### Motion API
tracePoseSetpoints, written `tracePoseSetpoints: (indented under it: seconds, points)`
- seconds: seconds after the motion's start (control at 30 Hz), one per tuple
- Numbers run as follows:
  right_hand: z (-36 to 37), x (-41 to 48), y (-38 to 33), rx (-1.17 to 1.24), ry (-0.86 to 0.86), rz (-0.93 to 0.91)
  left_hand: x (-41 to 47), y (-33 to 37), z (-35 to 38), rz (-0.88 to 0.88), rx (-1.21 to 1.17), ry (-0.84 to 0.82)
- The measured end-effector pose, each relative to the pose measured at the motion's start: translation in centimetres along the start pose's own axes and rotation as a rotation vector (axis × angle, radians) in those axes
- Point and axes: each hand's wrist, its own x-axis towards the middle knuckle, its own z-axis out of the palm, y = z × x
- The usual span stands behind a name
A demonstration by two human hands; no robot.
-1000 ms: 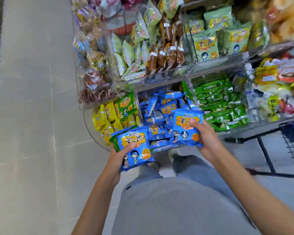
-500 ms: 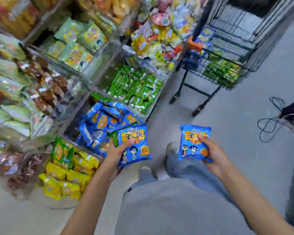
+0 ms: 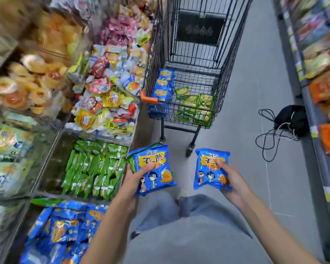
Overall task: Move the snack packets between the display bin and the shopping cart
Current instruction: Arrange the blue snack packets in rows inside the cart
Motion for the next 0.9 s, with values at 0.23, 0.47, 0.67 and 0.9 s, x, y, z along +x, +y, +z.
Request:
tracePoseSetpoints:
  seconds: [0.23,0.47,0.67,0.9]
  points:
    - [4.8,7.1,-7.0,0.048,-0.016,0.065,6.8,6.4,2.8,0.034,0.015,0.062]
    - [11.8,16.5,-13.6,0.121,0.064,0.127,17.4,16.3,5.1,0.103,0.07,0.043]
    - [18.1,26.7,-20.8,0.149,0.14,0.14,27.4,25.6,6.5,0.117,0.157,0.091]
    - [22.5,43.1,-28.3,0.011,0.194,0.134,38.7,33.9,9.8,0.187,0.215,0.112]
